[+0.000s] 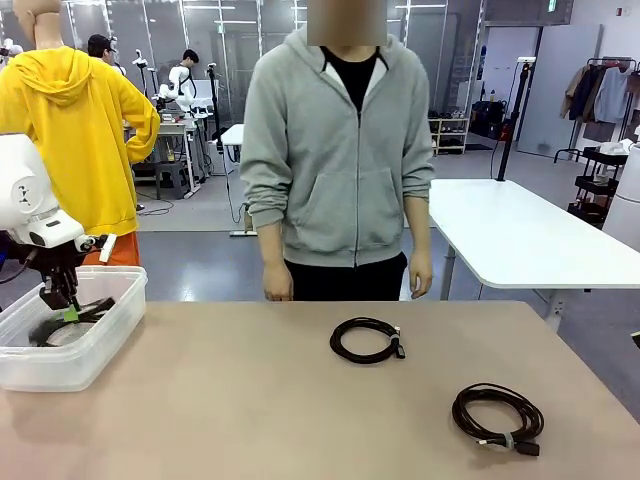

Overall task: Organize and store the cables.
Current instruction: Place the Power Cable into the Organizing box.

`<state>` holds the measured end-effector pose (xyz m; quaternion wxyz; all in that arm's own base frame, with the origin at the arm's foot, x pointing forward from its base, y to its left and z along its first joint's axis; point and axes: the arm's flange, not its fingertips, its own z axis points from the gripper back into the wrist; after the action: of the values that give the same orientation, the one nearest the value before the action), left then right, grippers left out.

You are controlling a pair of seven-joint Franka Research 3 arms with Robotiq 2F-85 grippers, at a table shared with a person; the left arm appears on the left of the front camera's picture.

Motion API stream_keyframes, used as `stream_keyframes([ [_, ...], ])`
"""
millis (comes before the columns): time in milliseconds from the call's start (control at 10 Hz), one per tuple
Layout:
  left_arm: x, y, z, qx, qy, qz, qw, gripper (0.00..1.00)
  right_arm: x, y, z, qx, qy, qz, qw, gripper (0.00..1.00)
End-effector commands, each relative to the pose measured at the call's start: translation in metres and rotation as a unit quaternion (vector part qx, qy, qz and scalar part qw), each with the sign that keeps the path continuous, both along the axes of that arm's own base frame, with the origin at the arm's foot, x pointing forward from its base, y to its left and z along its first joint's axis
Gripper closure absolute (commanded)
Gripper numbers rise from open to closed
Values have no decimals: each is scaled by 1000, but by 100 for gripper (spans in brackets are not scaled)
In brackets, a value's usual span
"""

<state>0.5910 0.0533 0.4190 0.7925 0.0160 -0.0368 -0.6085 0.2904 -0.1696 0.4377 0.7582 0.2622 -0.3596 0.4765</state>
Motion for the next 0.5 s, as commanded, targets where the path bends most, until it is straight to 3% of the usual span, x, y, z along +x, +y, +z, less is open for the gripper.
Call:
stream_keyframes([
  [0, -6, -4, 6, 16, 0, 13, 1000, 24, 1, 0, 2, 5, -5, 1, 1000, 0],
  [100, -8, -5, 7, 16, -4, 18, 1000, 0, 1, 0, 2, 5, -5, 1, 1000, 0],
  [400, -14, -8, 17, -5, -16, 24, 1000, 0, 1, 0, 2, 5, -5, 1, 1000, 0],
])
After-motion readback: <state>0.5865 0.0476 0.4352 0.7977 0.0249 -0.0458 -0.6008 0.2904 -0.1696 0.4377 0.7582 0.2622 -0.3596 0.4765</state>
